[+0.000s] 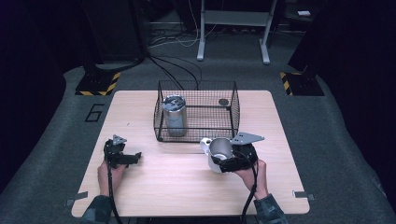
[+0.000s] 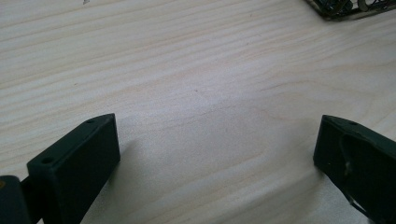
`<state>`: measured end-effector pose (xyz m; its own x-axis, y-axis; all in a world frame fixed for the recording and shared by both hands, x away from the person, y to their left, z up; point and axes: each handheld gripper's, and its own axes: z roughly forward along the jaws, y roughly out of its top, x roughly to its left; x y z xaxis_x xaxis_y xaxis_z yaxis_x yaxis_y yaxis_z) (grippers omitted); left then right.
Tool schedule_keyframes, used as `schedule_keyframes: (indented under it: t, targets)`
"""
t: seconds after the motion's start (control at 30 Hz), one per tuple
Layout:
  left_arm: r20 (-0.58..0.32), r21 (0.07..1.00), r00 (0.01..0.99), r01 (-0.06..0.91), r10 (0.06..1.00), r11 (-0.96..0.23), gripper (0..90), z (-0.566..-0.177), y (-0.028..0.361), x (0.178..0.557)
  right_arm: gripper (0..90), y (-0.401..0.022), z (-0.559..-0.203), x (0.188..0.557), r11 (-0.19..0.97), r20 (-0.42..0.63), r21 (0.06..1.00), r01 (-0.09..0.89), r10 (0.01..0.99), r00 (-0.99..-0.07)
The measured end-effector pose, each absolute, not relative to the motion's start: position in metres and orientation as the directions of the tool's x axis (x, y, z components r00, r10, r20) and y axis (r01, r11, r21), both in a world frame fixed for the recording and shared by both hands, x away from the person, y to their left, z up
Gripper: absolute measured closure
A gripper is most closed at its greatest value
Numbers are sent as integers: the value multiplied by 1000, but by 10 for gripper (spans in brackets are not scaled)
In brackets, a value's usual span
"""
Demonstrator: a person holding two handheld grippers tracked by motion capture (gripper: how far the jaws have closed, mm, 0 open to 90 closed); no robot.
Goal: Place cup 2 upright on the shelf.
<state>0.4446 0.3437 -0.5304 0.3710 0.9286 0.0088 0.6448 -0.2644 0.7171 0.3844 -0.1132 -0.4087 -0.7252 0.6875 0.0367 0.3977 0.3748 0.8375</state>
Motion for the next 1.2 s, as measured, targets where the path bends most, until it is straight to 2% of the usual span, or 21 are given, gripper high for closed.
schedule_keyframes:
  t: [0.63, 1.2]
  targets:
    - [9, 717, 371, 645, 928, -265, 4, -530, 344, 445, 57, -131, -376, 390, 351, 39, 850, 394, 703, -710]
    - [4, 714, 372, 649, 928, -263, 4, -530, 343, 444, 57, -134, -355, 410, 353, 21, 854, 382, 711, -703]
